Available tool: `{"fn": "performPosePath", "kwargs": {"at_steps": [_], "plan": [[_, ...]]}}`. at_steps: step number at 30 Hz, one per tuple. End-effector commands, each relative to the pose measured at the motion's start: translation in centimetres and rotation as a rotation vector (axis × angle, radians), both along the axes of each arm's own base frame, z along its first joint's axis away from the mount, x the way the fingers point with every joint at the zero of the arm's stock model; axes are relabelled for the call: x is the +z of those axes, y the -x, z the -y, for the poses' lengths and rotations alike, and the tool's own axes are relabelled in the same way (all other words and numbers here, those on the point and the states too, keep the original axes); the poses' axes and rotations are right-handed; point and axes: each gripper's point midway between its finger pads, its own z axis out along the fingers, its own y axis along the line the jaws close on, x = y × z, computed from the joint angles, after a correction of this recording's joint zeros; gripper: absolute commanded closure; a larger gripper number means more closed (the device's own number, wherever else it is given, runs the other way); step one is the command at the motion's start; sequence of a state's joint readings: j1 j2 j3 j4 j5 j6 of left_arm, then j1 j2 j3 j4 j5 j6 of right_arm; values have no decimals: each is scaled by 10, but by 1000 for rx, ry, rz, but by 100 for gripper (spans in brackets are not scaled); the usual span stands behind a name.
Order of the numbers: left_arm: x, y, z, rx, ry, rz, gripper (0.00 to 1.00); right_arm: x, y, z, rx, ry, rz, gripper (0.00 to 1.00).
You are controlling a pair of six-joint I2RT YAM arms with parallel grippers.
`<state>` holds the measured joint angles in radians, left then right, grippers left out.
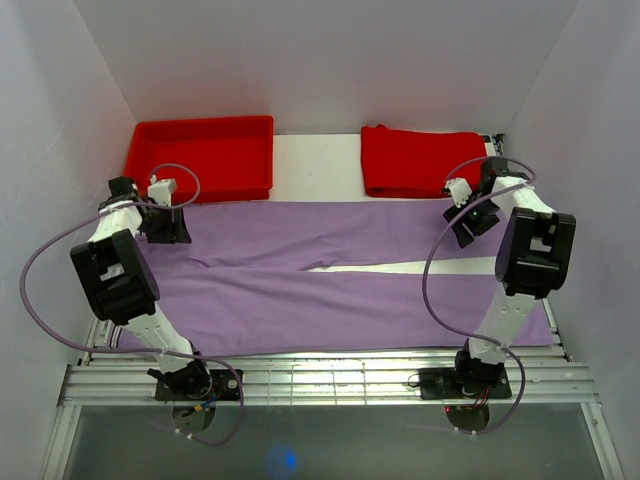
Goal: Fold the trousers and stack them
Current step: Flatten the trousers out
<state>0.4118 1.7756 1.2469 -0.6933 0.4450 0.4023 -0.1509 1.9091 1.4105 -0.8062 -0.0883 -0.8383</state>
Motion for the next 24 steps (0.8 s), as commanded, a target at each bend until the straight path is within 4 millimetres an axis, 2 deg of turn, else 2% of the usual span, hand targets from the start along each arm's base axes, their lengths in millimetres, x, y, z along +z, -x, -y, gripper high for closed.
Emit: {"fn": "performPosePath", "kwargs": {"at_steps": [1, 3, 5, 6, 8, 9, 12, 13, 16, 19, 21, 24], "plan": [[-2, -24, -4, 3, -44, 32, 38, -1, -27, 1, -81, 1, 64, 33], [-15, -27, -4, -3, -64, 6, 39, -25, -15, 5, -78, 35, 3, 34], [-24, -25, -6, 0, -70, -12, 39, -39, -11, 10, -65, 66, -2, 35], [-30, -22, -7, -9, -81, -29, 39, -52, 5, 11, -58, 72, -38, 35], [-36, -12, -5, -26, -80, -58, 40, -57, 16, 18, -44, 110, -42, 35], [-42, -3, -2, -44, -77, -78, 40, -67, 34, 20, -41, 113, -84, 35], [-49, 16, -2, -75, -99, -107, 41, -71, 56, 26, -11, 132, -106, 36], [-47, 20, -2, -93, -114, -102, 41, -76, 73, 29, -12, 131, -137, 36], [-50, 33, -2, -110, -111, -118, 42, -74, 91, 39, -15, 132, -153, 37], [-49, 44, 1, -126, -101, -137, 42, -65, 101, 45, -2, 139, -144, 38], [-45, 48, 5, -144, -94, -133, 43, -64, 113, 44, 15, 130, -170, 39], [-38, 52, 4, -160, -110, -121, 43, -55, 117, 43, 40, 133, -154, 39]]}}
